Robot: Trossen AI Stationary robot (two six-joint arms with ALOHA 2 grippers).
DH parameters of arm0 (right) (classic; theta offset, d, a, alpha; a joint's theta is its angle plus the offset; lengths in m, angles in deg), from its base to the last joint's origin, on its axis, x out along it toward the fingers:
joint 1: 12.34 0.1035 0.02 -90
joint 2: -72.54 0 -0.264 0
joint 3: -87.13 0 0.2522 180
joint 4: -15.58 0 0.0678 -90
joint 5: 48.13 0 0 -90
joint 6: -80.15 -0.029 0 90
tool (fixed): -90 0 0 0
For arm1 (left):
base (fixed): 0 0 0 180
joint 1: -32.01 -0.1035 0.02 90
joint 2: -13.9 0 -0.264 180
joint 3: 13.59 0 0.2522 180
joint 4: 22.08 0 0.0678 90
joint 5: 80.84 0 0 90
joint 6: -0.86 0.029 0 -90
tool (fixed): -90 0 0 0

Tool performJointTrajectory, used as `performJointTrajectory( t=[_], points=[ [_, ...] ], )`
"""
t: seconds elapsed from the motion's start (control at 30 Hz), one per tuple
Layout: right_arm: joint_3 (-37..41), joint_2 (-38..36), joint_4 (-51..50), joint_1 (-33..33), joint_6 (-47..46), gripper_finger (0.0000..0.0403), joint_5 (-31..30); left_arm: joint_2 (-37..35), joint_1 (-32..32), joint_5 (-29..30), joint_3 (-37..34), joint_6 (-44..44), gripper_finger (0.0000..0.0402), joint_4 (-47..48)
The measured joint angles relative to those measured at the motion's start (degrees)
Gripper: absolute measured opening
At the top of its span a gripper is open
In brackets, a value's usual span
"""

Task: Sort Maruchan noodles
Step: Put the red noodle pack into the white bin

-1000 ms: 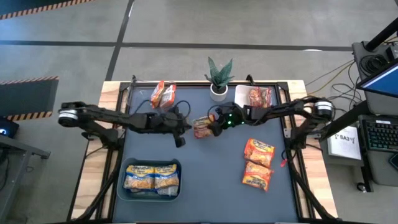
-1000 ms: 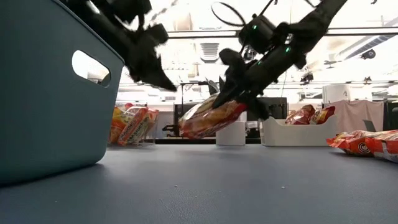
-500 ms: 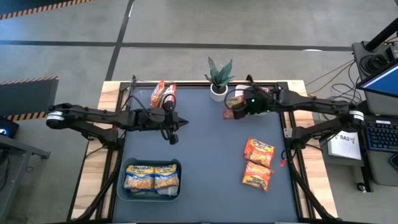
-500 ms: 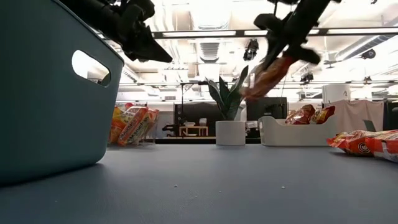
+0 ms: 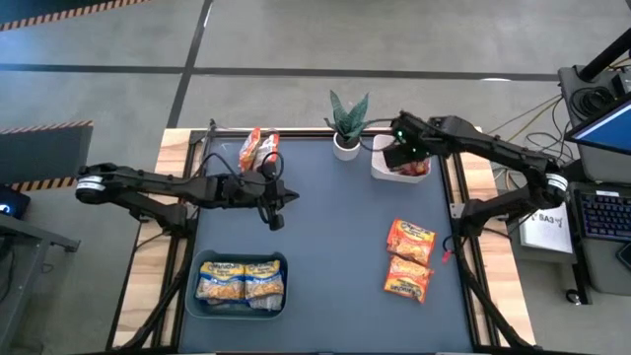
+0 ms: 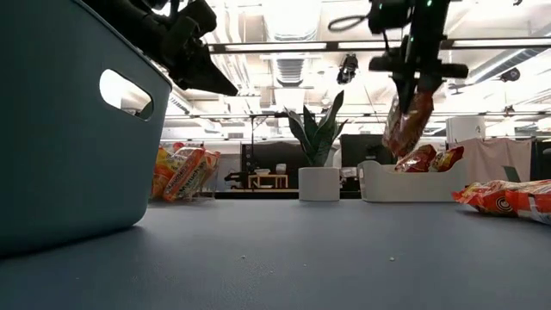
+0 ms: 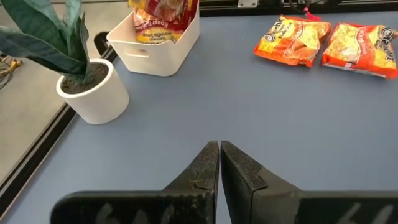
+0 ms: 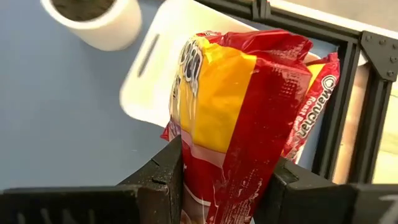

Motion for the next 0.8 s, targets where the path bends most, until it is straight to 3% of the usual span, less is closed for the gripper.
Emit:
performJointTrajectory(
  t=[0.3, 0.8],
  points=[
    [0.1, 5.9, 4.6, -8.7, 7.1, 0.0117, 8.1, 0.0, 0.0, 0.0, -0.8, 0.3, 0.0, 0.5],
    [0.1, 15.1, 8.1, -11.9, 11.5, 0.0128, 8.5, 0.0, 0.0, 0.0, -0.9, 0.4, 0.0, 0.4]
  ],
)
